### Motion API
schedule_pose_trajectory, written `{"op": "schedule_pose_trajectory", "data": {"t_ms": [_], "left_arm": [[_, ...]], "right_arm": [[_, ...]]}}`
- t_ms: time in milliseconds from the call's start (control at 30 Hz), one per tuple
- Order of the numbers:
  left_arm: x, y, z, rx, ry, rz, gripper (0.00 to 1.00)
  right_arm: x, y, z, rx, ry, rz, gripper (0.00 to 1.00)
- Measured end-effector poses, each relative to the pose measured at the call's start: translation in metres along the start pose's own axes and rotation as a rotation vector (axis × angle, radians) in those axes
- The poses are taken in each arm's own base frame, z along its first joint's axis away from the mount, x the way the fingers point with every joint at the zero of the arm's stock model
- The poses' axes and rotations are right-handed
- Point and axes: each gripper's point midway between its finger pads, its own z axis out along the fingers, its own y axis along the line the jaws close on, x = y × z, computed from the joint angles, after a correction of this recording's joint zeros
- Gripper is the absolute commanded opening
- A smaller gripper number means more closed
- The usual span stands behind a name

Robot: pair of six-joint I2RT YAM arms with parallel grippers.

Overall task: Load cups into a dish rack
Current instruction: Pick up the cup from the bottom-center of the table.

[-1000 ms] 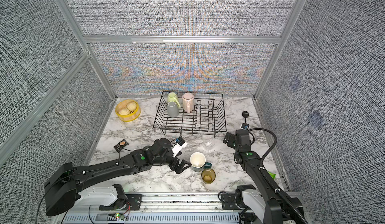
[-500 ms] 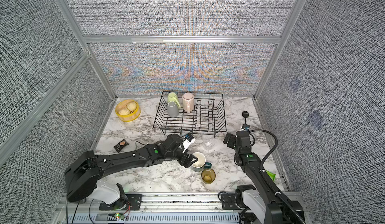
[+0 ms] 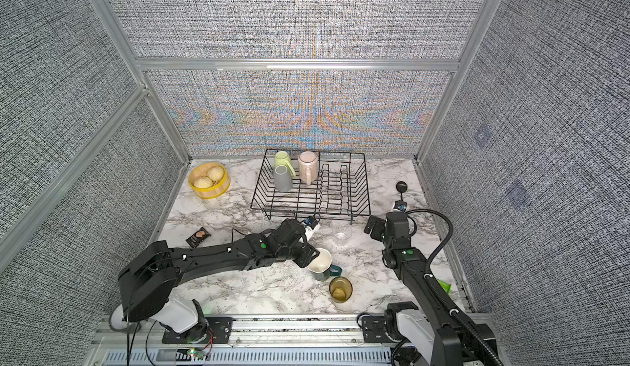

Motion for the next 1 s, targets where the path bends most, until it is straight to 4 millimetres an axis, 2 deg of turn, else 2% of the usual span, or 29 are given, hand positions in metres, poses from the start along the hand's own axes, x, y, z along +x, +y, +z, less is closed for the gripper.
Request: {"op": "schedule_pose_trajectory", "data": {"t_ms": [67,233,300,400,533,700,833,1000], "left_arm": [[0.001,0.001,0.001,-0.003,0.003,-0.001,0.27],[0.01,0.004,0.001,-0.016,0.031,-0.003,0.26],[0.01,0.005,0.001,-0.017,0.032,-0.003,0.18],[0.012,0.004,-0.002,-0.016,0.04,0.003,0.0],[0.01,0.01,-0.006,-0.054,0.043,0.019,0.0],[0.008,0.014,-0.022,-0.088,0.036,0.043,0.0],[0.004,0.016,-0.041,-0.105,0.003,0.049,0.0],[-0.001,0.025,-0.078,-0.161,-0.053,0.051,0.0]], "right_arm": [[0.0,0.001,0.001,-0.002,0.005,-0.002,0.98],[0.0,0.002,0.0,-0.006,0.003,-0.004,0.98],[-0.001,0.002,0.0,-0.007,0.003,-0.004,0.98],[0.0,0.002,0.0,-0.008,0.003,-0.007,0.98],[0.003,0.004,0.003,-0.016,0.021,-0.011,0.98],[0.003,0.011,0.008,-0.046,0.048,-0.014,0.98],[0.01,0.016,0.013,-0.069,0.085,-0.017,0.98],[0.016,0.03,0.016,-0.138,0.132,-0.019,0.92]]}}
